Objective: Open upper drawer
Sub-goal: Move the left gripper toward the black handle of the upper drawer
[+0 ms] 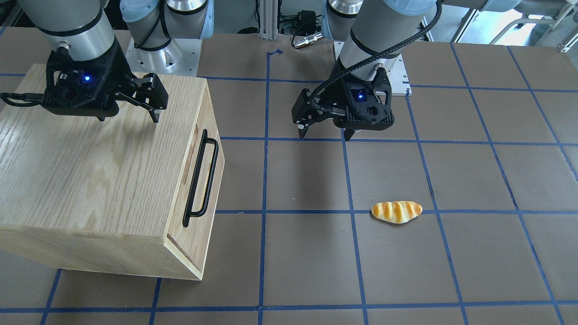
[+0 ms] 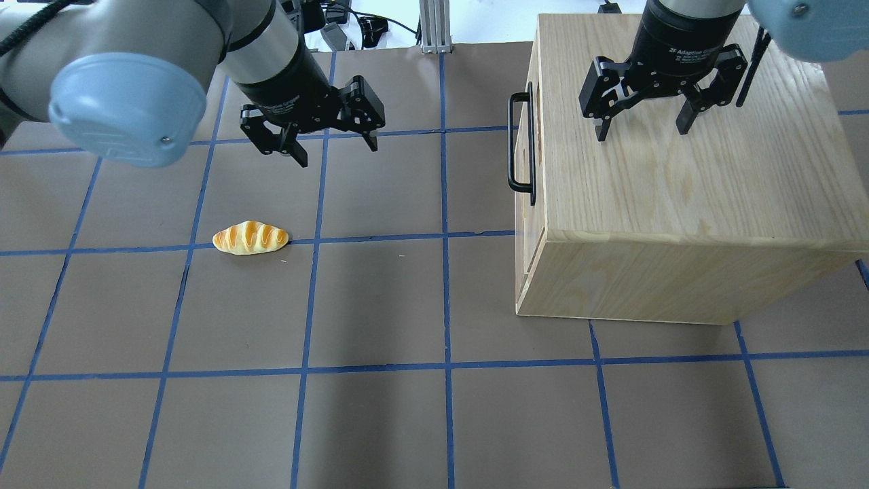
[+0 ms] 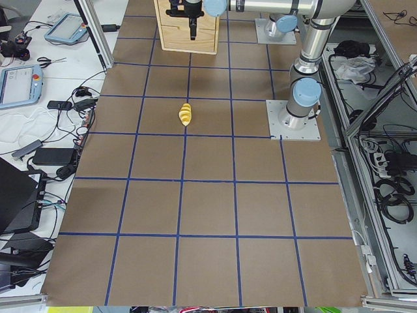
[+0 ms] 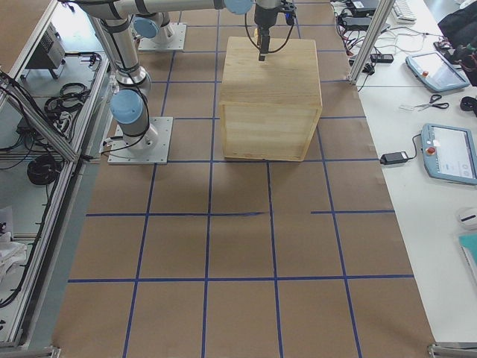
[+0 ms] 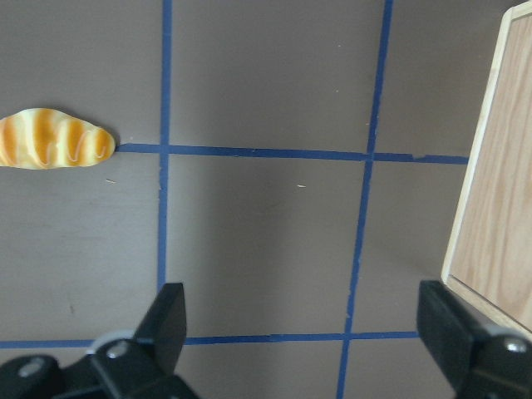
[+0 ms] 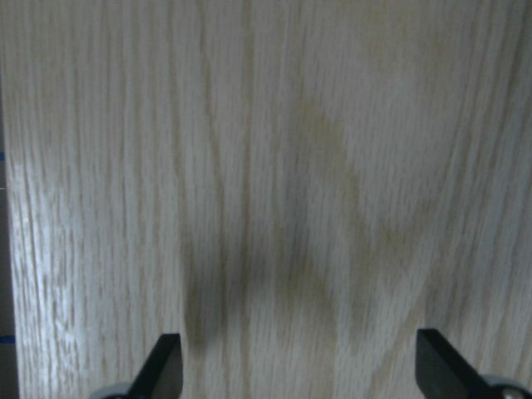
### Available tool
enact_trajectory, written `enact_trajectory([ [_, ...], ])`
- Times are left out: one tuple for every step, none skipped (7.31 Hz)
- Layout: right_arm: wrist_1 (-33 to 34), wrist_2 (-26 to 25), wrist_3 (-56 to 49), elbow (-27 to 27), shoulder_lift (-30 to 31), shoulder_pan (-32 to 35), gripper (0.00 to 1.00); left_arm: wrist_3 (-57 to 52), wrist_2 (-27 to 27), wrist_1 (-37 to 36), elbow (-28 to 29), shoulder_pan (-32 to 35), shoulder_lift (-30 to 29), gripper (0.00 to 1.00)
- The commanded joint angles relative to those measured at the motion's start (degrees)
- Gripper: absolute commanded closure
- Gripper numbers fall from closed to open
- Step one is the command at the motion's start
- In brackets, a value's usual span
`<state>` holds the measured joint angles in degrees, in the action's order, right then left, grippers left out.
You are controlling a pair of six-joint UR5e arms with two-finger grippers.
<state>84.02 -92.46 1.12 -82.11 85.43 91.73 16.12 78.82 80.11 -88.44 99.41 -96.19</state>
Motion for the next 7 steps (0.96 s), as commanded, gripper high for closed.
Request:
enact_trajectory([
  [0.0,0.0,-0.1,-0.1,0.0,0.0,0.00,5.2,-4.3,-6.4,0.5,2.4,-2.9,0.00],
  [0.0,0.0,-0.1,0.0,0.0,0.0,0.00,8.7,-5.1,-12.2,0.6,4.4,-4.7,0.00],
  [0.0,0.0,0.0,0.0,0.0,0.0,0.00,11.5,-5.3,-15.7,0.7,6.2,-6.5,0.00],
  [0.0,0.0,0.0,0.0,0.0,0.0,0.00,16.1,-6.2,-16.3,1.6,6.8,-8.2,0.00],
  [0.0,0.0,0.0,-0.1,0.0,0.0,0.00,17.1,-6.4,-16.3,2.6,7.4,-9.4,0.00],
  [0.0,0.0,0.0,0.0,0.0,0.0,0.00,17.7,-6.3,-16.3,3.2,8.9,-10.3,0.00],
  [0.0,0.0,-0.1,0.0,0.0,0.0,0.00,17.9,-6.5,-16.4,3.6,9.7,-10.9,0.00],
])
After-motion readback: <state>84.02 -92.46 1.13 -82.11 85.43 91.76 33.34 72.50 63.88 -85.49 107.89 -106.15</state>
